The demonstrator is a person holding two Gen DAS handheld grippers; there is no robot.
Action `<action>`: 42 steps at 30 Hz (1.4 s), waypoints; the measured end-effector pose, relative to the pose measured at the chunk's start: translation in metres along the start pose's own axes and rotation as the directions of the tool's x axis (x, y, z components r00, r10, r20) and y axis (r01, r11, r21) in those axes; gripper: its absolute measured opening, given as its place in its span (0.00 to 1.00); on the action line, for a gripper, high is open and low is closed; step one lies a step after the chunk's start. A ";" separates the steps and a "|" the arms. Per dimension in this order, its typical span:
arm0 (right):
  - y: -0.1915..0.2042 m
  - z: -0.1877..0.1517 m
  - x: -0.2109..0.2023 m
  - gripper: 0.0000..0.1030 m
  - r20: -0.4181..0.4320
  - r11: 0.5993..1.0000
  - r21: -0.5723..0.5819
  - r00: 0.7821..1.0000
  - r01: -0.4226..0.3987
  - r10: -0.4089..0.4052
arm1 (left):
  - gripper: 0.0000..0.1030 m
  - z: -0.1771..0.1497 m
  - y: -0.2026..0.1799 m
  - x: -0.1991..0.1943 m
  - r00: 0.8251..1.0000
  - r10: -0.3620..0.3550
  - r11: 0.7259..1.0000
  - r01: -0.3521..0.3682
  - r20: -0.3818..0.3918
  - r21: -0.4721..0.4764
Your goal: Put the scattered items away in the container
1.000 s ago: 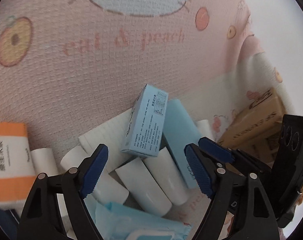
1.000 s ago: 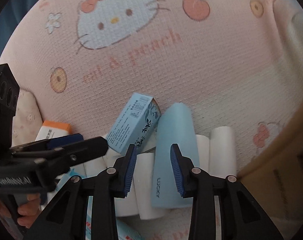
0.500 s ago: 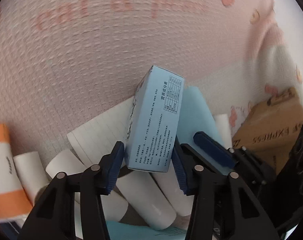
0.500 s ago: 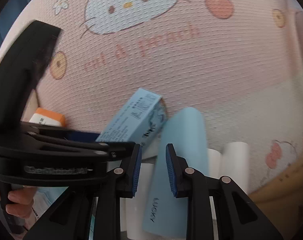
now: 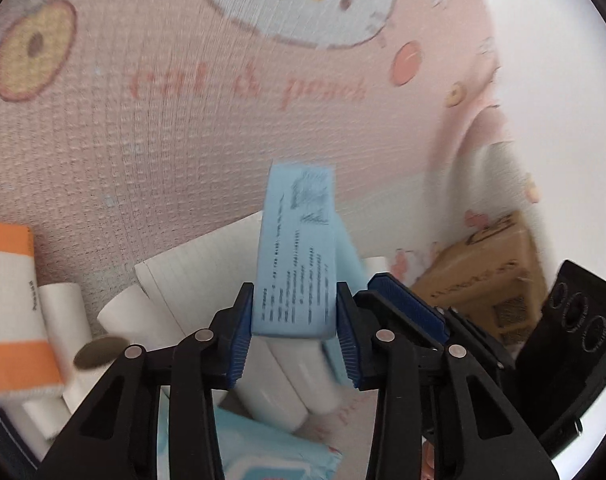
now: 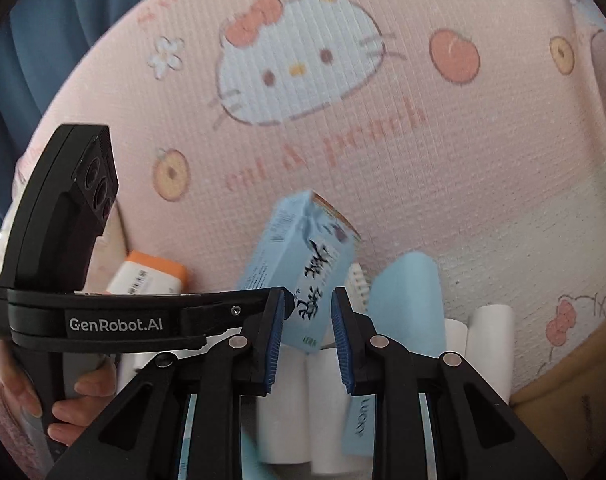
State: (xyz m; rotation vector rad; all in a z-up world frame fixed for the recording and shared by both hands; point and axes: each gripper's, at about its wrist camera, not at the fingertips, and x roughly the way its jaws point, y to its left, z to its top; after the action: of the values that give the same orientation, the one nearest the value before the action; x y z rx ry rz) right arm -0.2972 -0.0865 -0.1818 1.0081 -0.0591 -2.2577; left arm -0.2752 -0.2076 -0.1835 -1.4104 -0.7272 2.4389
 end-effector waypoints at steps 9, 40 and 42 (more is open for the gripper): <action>-0.025 -0.013 -0.031 0.64 0.033 0.938 0.292 0.982 -0.187 0.185 | 0.40 -0.044 0.012 -0.053 0.987 -0.149 0.986 0.153 0.066 -0.068; -0.027 -0.120 -0.091 0.32 0.058 0.737 0.621 0.953 -0.268 0.297 | 0.40 -0.170 -0.011 -0.069 0.970 -0.136 0.940 0.191 0.203 -0.282; -0.025 -0.127 -0.101 0.32 0.043 0.751 0.613 0.959 -0.246 0.279 | 0.40 -0.178 -0.012 -0.070 0.969 -0.157 0.940 0.207 0.193 -0.273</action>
State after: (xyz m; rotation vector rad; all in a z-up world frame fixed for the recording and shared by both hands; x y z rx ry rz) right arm -0.1755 0.0193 -0.2125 1.2851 -0.9165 -1.9702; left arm -0.0871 -0.1736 -0.1990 -1.1715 -1.2431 2.3965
